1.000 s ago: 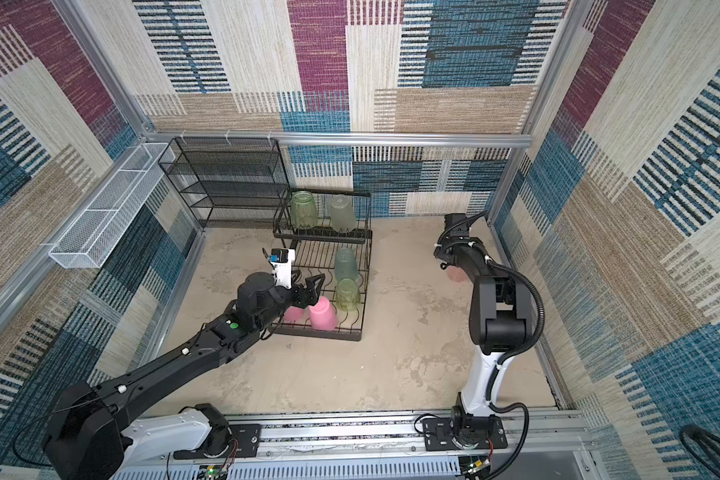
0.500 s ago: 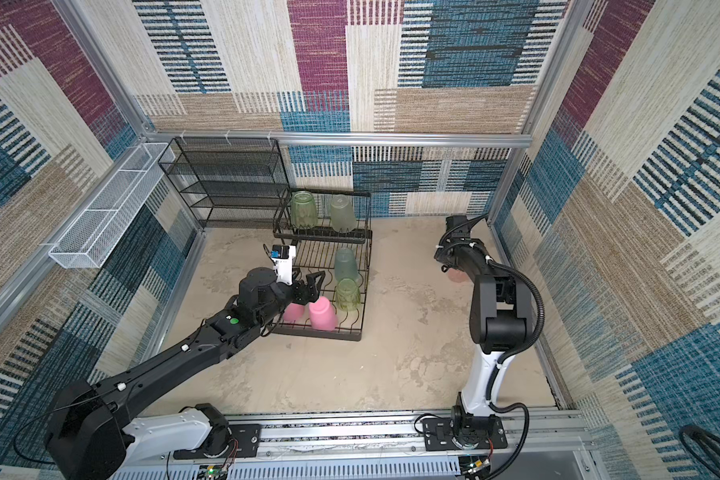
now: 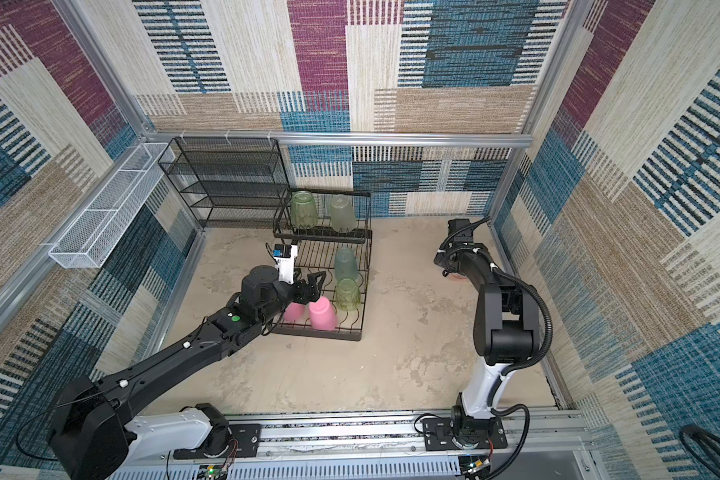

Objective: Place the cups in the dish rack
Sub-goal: 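Lift the pale pink cup with the right gripper and carry it toward the rack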

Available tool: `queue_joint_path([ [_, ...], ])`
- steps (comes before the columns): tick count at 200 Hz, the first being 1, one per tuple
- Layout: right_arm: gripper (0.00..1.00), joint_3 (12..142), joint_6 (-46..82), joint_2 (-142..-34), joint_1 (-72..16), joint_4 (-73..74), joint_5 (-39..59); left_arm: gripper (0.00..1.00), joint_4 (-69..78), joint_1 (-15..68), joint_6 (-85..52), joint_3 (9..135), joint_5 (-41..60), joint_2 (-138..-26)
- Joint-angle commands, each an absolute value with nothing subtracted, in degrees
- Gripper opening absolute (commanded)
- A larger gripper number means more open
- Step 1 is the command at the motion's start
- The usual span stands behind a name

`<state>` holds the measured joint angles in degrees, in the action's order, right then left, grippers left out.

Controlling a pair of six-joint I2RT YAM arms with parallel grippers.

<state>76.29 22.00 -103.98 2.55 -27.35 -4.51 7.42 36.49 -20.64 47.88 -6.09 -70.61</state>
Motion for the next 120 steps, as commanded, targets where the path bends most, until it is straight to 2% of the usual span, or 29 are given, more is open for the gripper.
queue_joint_path([
  [1,0.0,75.8,22.3,-102.6,2.5,-27.5,-2.1,0.87,6.7,36.4,-21.0,48.6,-6.5,-70.9],
  [70,0.0,74.4,21.9,-96.7,1.1,-28.6,-2.3,0.87,4.2,36.4,-22.3,50.3,-6.9,-72.6],
  [120,0.0,74.5,21.2,-90.3,-3.2,-29.5,-3.9,0.87,2.7,36.4,-23.8,51.4,-6.9,-72.8],
])
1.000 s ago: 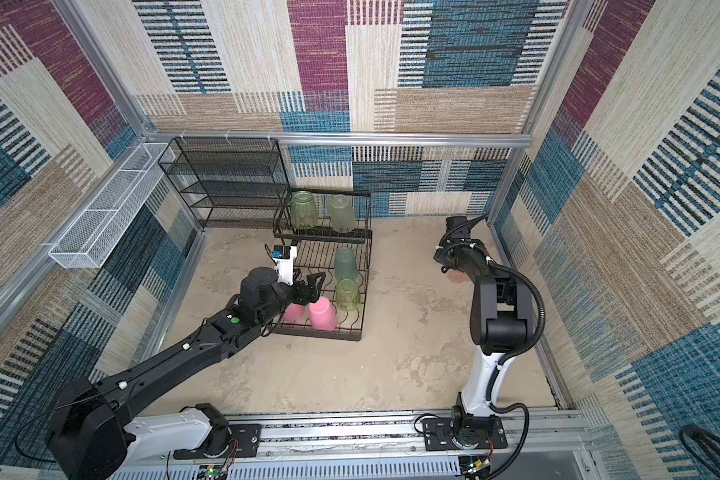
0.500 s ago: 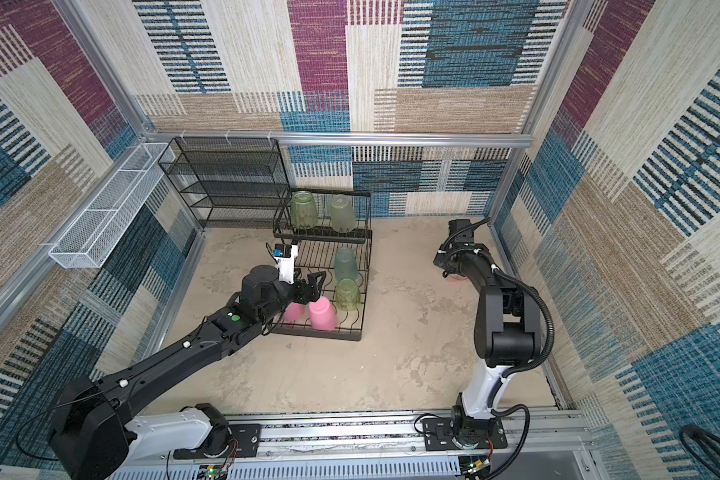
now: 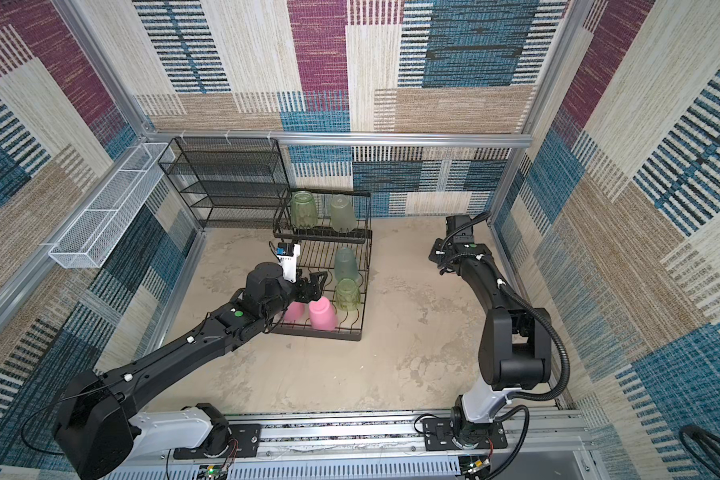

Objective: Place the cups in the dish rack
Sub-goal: 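Lift the pale pink cup with the right gripper and carry it toward the rack, then bring the pale pink cup to the left gripper while the left reaches to it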

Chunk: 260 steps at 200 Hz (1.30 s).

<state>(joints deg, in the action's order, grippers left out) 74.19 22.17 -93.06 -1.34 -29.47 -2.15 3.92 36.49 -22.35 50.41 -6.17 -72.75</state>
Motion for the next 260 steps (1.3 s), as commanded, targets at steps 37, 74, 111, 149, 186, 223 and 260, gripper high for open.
queue_joint_path([
  [37,0.0,76.7,19.8,-84.7,-8.0,-29.4,-7.1,0.88,0.7,36.4,-25.3,52.8,-7.1,-72.7],
  [74,0.0,80.1,16.2,-80.2,-13.4,-29.1,-8.7,0.89,-2.1,36.0,-27.9,54.2,-6.9,-71.8],
  [111,0.0,77.0,12.4,-72.9,-18.6,-21.0,-6.0,0.93,-6.6,34.9,-30.5,56.4,-6.7,-70.3],
  [149,0.0,74.8,9.2,-67.9,-23.3,-12.6,-2.9,0.94,-15.3,30.3,-34.7,62.6,-3.8,-69.6],
  [186,0.0,72.4,6.9,-66.3,-27.6,-3.8,3.7,0.95,-18.2,23.8,-41.3,66.7,5.3,-68.5],
  [223,0.0,68.8,5.7,-67.1,-32.8,4.3,9.4,0.94,-19.2,18.4,-48.0,69.3,12.9,-67.6],
  [260,0.0,66.1,5.5,-70.0,-38.4,11.0,11.6,0.93,-13.0,12.9,-61.9,65.3,22.6,-65.6],
])
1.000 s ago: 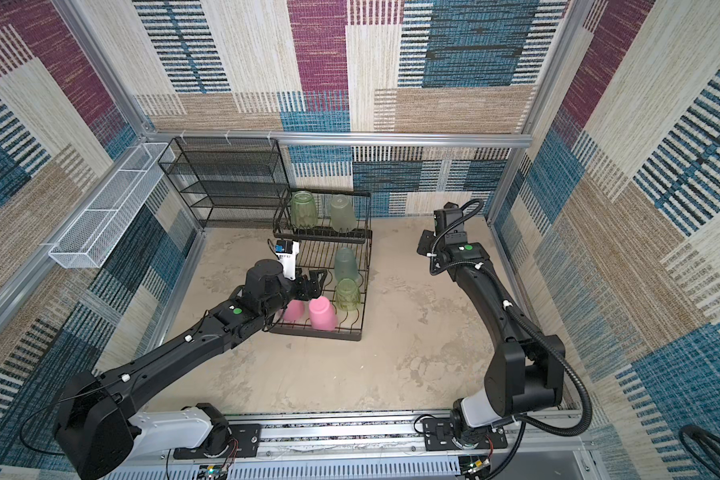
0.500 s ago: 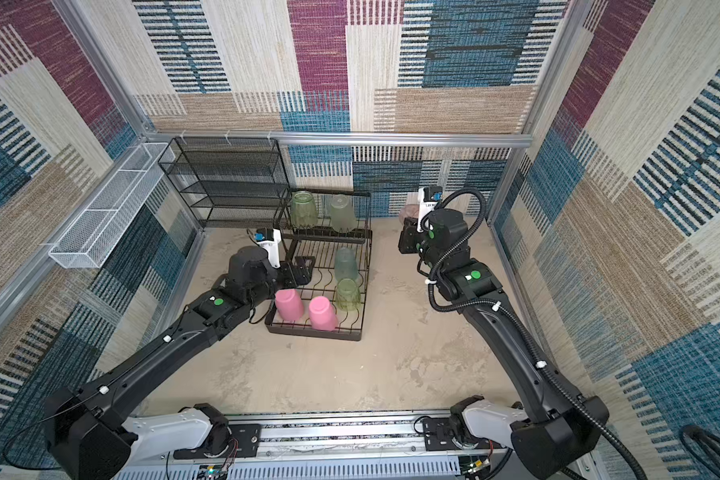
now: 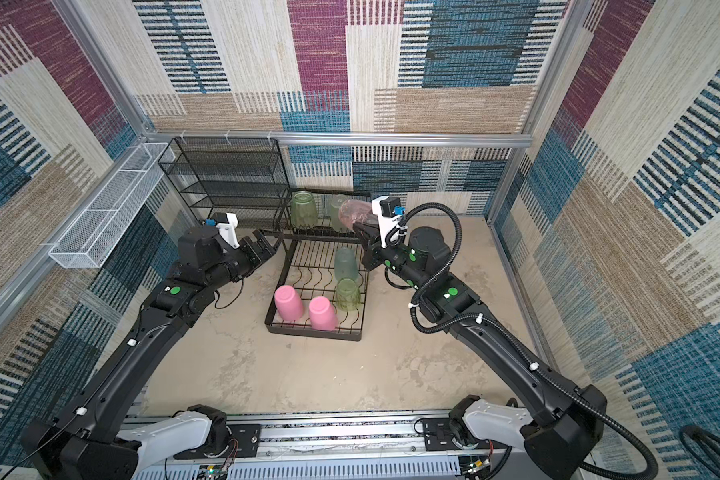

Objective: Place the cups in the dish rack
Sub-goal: 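Bring the pale pink cup to the left gripper while the left reaches to it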

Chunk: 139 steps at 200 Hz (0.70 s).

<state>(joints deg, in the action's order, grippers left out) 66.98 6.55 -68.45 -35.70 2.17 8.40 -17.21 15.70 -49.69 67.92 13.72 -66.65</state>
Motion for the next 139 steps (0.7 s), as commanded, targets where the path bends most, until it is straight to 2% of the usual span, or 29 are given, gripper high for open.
queue_joint_path([
  [1,0.0,66.1,5.5,-70.1,-38.4,11.0,11.6,0.93,-12.6,12.7,-62.4,65.0,22.9,-65.5],
  [26,0.0,65.2,6.1,-72.4,-41.2,14.2,12.6,0.92,-1.3,8.8,-74.9,58.4,30.1,-64.0],
  [47,0.0,65.0,6.5,-74.5,-43.1,15.8,13.4,0.92,3.9,7.1,-80.5,55.2,32.2,-62.8],
  [139,0.0,66.7,8.3,-82.8,-48.8,20.2,15.8,0.91,3.6,4.7,-83.3,52.7,34.9,-59.9],
])
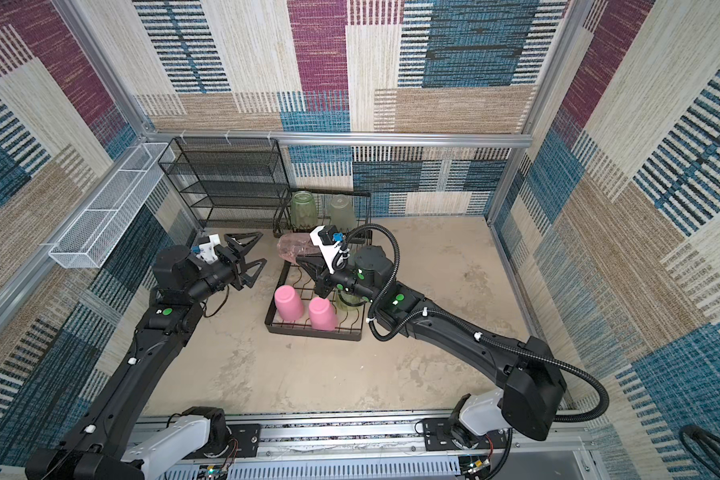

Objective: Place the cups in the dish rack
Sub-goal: 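Bring the pale pink cup to the left gripper while the left reaches to it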

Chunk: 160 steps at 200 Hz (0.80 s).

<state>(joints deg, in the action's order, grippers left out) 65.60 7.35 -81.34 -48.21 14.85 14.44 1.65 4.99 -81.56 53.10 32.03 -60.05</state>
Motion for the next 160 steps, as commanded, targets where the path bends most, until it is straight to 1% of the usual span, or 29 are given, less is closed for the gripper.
queue_joint_path([
  [1,0.0,66.8,8.4,-82.8,-48.9,20.2,15.9,0.91,3.6,4.7,-83.3,52.7,34.9,-59.9],
  [66,0.0,69.5,10.3,-88.5,-50.1,23.3,18.4,0.91,6.7,4.0,-86.6,49.8,35.5,-58.9],
  [160,0.0,72.8,12.5,-94.0,-50.9,26.5,20.6,0.89,13.5,3.6,-93.1,46.3,36.1,-59.1],
])
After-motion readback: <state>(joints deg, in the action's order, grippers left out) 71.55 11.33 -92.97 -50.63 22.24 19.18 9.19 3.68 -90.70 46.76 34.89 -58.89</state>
